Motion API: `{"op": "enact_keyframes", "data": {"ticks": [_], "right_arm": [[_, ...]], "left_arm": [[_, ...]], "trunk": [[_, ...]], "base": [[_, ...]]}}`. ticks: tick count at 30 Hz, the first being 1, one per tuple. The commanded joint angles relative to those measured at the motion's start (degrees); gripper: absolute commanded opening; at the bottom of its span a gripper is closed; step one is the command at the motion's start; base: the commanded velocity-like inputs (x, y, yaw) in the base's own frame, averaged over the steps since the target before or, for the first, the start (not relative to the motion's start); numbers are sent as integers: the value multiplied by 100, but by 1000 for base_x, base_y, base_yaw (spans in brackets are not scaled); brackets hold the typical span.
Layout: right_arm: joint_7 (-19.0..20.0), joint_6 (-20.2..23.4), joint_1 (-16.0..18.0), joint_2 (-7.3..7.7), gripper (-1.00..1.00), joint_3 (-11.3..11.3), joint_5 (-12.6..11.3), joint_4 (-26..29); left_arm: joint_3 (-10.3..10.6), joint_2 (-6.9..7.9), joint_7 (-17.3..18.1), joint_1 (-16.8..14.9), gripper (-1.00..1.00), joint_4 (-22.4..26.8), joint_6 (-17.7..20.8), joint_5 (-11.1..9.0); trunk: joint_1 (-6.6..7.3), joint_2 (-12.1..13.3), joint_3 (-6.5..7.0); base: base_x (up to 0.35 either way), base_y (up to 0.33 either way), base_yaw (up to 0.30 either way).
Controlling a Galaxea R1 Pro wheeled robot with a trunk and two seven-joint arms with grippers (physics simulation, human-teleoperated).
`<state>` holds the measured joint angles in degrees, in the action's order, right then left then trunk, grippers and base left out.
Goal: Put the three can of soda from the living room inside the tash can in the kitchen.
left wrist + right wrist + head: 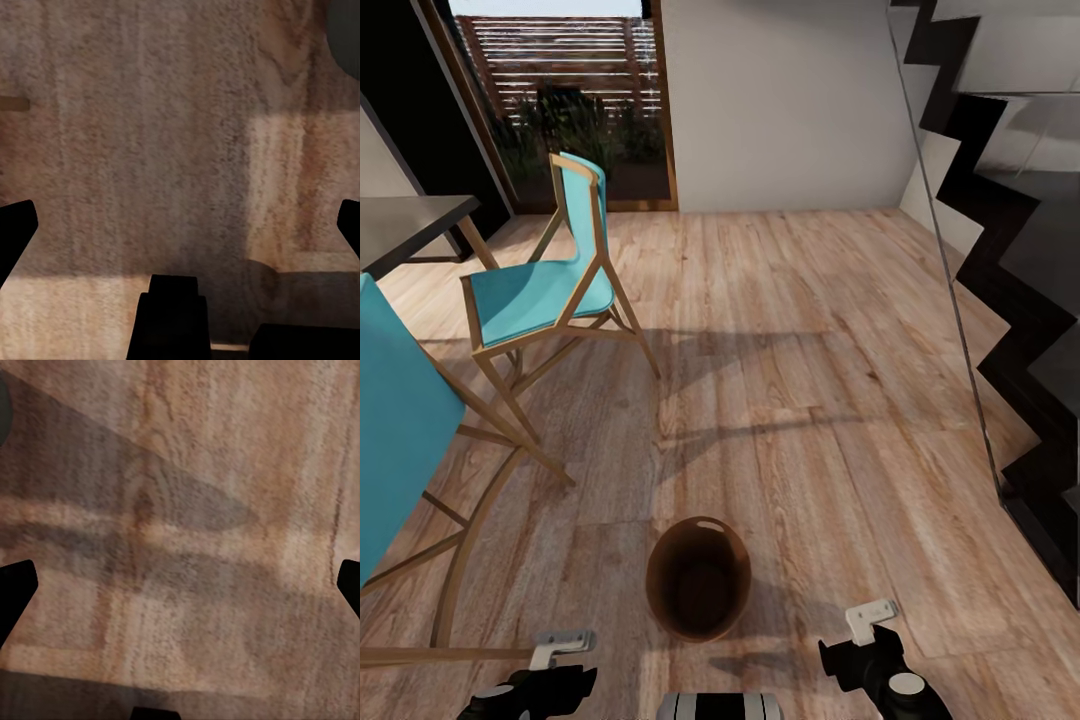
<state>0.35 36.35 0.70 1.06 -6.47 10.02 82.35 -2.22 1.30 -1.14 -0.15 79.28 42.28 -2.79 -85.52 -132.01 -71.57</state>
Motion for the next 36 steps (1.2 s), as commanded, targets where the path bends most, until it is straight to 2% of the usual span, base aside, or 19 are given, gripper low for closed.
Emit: {"op": "enact_keyframes", "data": {"ticks": [1, 25, 36], "right_arm": [[0, -7, 0, 3, 100, 2, 0, 0], [-8, 32, 0, 4, 100, 90, 0, 0], [-9, 29, 0, 2, 100, 92, 0, 0]], "left_arm": [[-2, 1, 0, -1, 100, 0, 0, -1], [-7, 2, 9, 0, 100, 9, 0, -2], [-7, 2, 9, -1, 100, 9, 0, -2]], "trunk": [[0, 0, -9], [0, 0, -228], [0, 0, -245]], "base": [[0, 0, 0], [0, 0, 0], [0, 0, 0]]}}
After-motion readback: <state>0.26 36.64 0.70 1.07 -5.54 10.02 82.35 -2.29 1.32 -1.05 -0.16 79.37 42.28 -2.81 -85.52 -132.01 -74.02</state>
